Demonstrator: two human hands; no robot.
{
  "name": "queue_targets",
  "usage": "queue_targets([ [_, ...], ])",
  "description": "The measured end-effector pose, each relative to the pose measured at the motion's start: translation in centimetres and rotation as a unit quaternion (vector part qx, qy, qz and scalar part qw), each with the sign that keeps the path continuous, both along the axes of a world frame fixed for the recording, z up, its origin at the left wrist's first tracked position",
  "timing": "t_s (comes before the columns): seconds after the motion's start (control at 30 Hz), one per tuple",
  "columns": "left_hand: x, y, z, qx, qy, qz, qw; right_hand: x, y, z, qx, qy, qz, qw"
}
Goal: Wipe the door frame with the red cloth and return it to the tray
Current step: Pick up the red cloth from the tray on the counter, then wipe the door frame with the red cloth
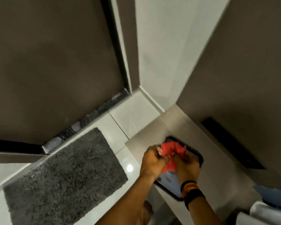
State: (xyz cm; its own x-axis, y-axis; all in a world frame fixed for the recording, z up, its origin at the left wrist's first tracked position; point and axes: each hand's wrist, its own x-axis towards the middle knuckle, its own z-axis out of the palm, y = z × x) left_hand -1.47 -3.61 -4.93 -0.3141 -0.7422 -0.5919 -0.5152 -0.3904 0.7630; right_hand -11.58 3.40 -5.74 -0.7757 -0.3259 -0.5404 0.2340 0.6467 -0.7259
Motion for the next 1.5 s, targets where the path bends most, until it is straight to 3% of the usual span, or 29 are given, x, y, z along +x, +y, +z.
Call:
queue_targets([
  [0.13,4.8,-4.2,8.6,-0.051,0.071,0.075,0.993,3.6,-5.7,8.0,-0.129,0.013,0.047,0.99],
  [0.27,12.4,-10.9,21.7,-0.188,0.119,0.13,0.966,9.5,-14.5,21.3,-0.256,0.038,0.165,0.952],
  [0.4,22.6,-16.9,36.9,-0.337,0.11,0.17,0.919,17.9,-22.1,36.1,-0.366,0.071,0.277,0.885],
  [0.57,37.6,-19.3,54.0,-0.484,0.066,0.246,0.837,32.8,-27.4,53.0,-0.483,0.136,0.333,0.799],
  [0.7,49.2,-18.6,61.9,-0.536,-0.004,0.308,0.786,44.7,-28.8,61.2,-0.545,0.161,0.373,0.733],
  [0.8,56.8,-18.5,63.2,-0.529,-0.049,0.333,0.779,52.0,-29.2,62.9,-0.548,0.17,0.417,0.705],
  [0.9,63.0,-18.7,61.1,-0.501,-0.101,0.361,0.78,58.4,-29.7,61.0,-0.52,0.178,0.465,0.694],
  [1.03,68.3,-19.4,55.7,-0.453,-0.111,0.405,0.786,64.4,-30.7,56.0,-0.465,0.247,0.462,0.713],
  [1.17,71.8,-22.0,51.0,-0.42,-0.097,0.419,0.799,69.1,-32.9,51.2,-0.458,0.22,0.404,0.76],
  [1.2,72.2,-22.6,50.2,-0.42,-0.083,0.422,0.799,69.9,-33.4,49.7,-0.478,0.232,0.387,0.754],
  [1.27,73.0,-24.1,49.2,-0.419,-0.054,0.428,0.799,72.1,-33.9,46.0,-0.532,0.311,0.382,0.689],
  [1.37,73.7,-25.5,48.3,-0.441,-0.048,0.427,0.788,74.1,-34.5,42.6,-0.521,0.506,0.423,0.542],
  [1.43,74.5,-25.8,47.7,-0.484,-0.064,0.405,0.773,74.8,-36.2,42.7,-0.443,0.58,0.452,0.513],
  [1.5,76.0,-25.7,48.1,-0.565,-0.141,0.366,0.726,75.6,-38.1,44.4,-0.376,0.619,0.464,0.51],
])
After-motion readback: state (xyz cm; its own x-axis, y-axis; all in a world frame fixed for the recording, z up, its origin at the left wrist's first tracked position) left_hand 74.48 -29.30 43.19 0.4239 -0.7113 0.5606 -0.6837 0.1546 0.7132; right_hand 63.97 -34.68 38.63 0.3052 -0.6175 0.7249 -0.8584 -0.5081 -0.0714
